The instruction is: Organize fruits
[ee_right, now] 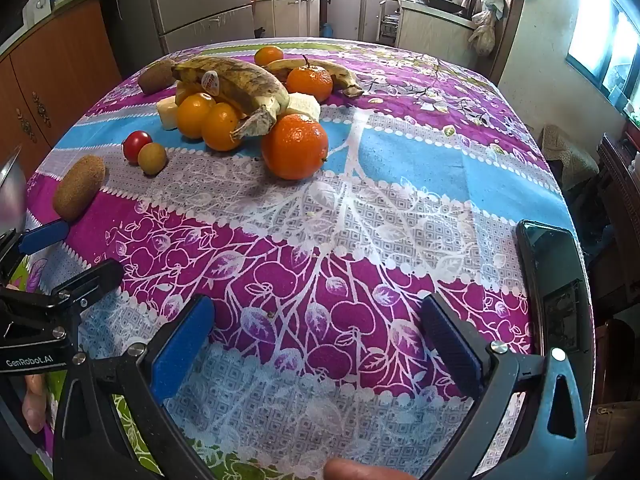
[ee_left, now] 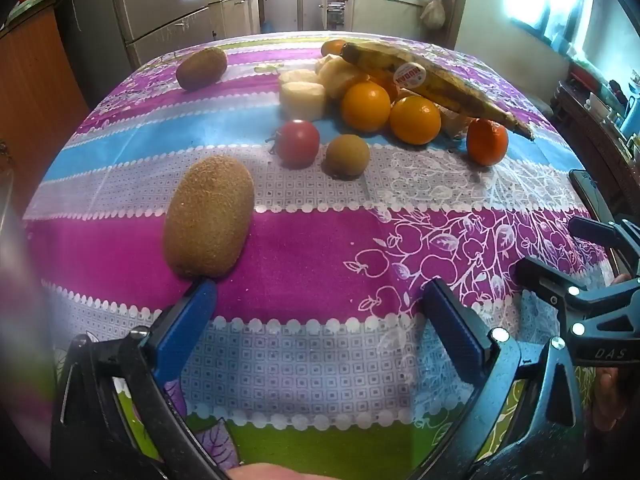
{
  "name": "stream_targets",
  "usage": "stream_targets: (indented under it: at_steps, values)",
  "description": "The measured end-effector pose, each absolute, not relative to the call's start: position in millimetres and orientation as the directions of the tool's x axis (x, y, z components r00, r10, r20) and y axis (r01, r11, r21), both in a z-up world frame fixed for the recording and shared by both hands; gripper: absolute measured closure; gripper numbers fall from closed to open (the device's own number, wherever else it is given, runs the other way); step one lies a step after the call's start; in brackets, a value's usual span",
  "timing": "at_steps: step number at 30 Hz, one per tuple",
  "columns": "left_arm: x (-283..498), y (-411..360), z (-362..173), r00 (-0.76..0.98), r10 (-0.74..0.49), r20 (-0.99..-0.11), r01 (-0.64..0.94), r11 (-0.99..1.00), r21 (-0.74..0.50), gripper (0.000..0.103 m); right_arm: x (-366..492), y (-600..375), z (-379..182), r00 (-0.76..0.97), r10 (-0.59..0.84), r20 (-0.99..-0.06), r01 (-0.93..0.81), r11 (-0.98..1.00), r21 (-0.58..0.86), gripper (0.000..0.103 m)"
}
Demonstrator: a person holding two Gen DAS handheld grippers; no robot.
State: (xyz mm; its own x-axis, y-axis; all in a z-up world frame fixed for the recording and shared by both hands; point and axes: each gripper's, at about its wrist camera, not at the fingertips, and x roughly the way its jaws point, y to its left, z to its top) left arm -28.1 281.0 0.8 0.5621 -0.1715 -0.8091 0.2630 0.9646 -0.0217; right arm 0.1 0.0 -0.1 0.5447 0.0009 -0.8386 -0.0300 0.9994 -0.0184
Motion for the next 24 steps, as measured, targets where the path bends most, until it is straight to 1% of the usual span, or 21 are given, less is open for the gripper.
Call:
stream_targets:
  at_steps: [4, 24]
  values:
    - [-27.8, 279.7, 0.6, 0.557, -0.150, -0.817, 0.262, 0.965, 0.001, 0.000, 0.1, 0.0, 0.0, 0.546, 0.001, -0.838, -0.030, 0.999, -0.019, 0.000]
    - [-27.9, 280.2, 0.1, 0.558, -0.154, -0.815, 0.261, 0.965, -0.004, 0.000, 0.0, 0.0, 0.0, 0.548, 0.000, -0.837, -0.030, 0.999, -0.019, 0.000]
